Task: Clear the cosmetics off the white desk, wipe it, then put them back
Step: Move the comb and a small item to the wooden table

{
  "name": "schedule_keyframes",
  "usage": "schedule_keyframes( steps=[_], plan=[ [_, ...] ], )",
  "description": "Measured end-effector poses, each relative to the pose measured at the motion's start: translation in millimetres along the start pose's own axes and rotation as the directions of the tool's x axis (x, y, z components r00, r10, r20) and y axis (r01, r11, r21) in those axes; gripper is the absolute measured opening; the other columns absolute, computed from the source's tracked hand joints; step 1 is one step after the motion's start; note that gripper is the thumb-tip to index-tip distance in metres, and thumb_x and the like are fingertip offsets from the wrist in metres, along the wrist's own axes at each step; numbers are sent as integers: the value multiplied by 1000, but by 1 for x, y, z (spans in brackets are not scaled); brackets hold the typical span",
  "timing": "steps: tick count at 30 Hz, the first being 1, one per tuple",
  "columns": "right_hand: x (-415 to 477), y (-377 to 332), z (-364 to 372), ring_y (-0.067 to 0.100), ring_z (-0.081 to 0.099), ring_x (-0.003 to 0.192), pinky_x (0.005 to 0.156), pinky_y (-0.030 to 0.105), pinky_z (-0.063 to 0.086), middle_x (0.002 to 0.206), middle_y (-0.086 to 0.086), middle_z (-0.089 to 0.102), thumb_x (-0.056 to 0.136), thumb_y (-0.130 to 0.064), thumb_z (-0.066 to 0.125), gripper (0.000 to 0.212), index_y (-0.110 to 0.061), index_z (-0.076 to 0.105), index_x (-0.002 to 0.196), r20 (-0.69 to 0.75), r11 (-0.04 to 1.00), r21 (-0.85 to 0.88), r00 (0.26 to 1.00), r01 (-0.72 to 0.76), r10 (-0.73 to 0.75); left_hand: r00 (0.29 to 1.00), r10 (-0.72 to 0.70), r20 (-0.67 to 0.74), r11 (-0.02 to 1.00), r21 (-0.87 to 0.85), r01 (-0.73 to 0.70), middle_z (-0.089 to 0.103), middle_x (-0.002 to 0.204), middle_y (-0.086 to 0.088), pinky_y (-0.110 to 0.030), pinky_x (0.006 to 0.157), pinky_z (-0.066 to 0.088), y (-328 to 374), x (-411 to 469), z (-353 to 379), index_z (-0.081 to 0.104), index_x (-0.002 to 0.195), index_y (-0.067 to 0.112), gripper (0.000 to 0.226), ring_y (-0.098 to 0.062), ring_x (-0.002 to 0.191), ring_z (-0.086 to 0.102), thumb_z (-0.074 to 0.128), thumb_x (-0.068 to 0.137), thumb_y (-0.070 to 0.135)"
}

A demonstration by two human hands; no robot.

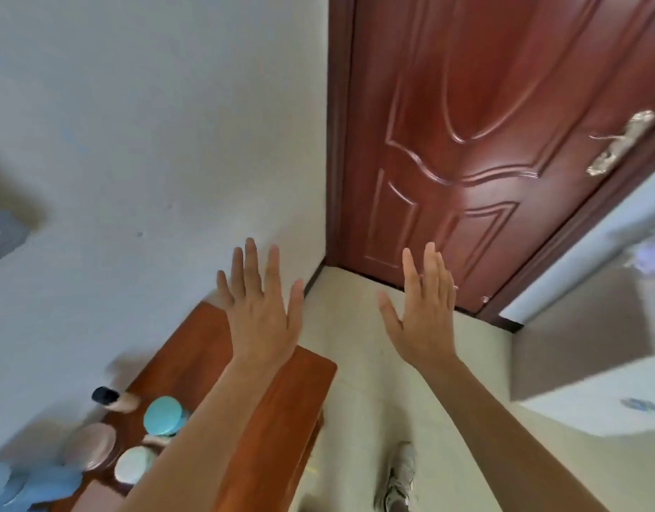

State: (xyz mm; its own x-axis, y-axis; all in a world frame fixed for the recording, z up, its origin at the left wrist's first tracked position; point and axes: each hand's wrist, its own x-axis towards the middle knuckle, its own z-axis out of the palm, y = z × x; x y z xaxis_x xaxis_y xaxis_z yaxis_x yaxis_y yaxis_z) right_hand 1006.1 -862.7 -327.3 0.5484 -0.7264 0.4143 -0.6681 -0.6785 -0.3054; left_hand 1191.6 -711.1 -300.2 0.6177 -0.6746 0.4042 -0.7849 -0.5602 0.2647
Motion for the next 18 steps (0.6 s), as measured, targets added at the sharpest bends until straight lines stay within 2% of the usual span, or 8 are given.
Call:
schedule_keyframes(
  steps=[5, 10, 13, 18],
  plan=[
    [-68, 101, -81, 34, 12, 150, 118, 55, 20, 162, 18, 12, 97, -46, 50, 71, -13, 24, 155, -205, 958, -92, 947, -270, 247, 950, 311, 8, 932, -195, -304, 21, 160, -15, -58, 117, 15, 139, -1, 20, 31, 151, 13, 60, -32, 149, 14, 31, 101, 46],
    [-148, 186, -157, 34, 14, 150, 118, 54, 19, 163, 16, 11, 97, -48, 47, 72, -15, 21, 156, -366, 842, -103, 807, -529, 463, 817, 576, -26, 775, -300, -556, 24, 159, -15, -58, 117, 17, 276, -41, 25, 36, 149, 12, 59, -32, 148, 19, 34, 100, 45],
    [-201, 235, -199, 34, 14, 150, 118, 53, 19, 163, 17, 12, 97, -47, 49, 72, -14, 22, 156, -424, 787, -116, 747, -606, 512, 729, 682, -53, 674, -342, -655, 28, 157, -17, -58, 115, 20, 355, -79, 29, 40, 147, 11, 58, -34, 146, 24, 35, 100, 45],
    [-291, 329, -268, 34, 16, 150, 119, 51, 18, 163, 17, 14, 97, -49, 47, 72, -16, 21, 156, -461, 697, -155, 675, -700, 576, 616, 787, -37, 555, -396, -732, 29, 156, -18, -59, 113, 22, 492, -159, 39, 42, 146, 12, 58, -36, 144, 27, 40, 98, 44]
  ],
)
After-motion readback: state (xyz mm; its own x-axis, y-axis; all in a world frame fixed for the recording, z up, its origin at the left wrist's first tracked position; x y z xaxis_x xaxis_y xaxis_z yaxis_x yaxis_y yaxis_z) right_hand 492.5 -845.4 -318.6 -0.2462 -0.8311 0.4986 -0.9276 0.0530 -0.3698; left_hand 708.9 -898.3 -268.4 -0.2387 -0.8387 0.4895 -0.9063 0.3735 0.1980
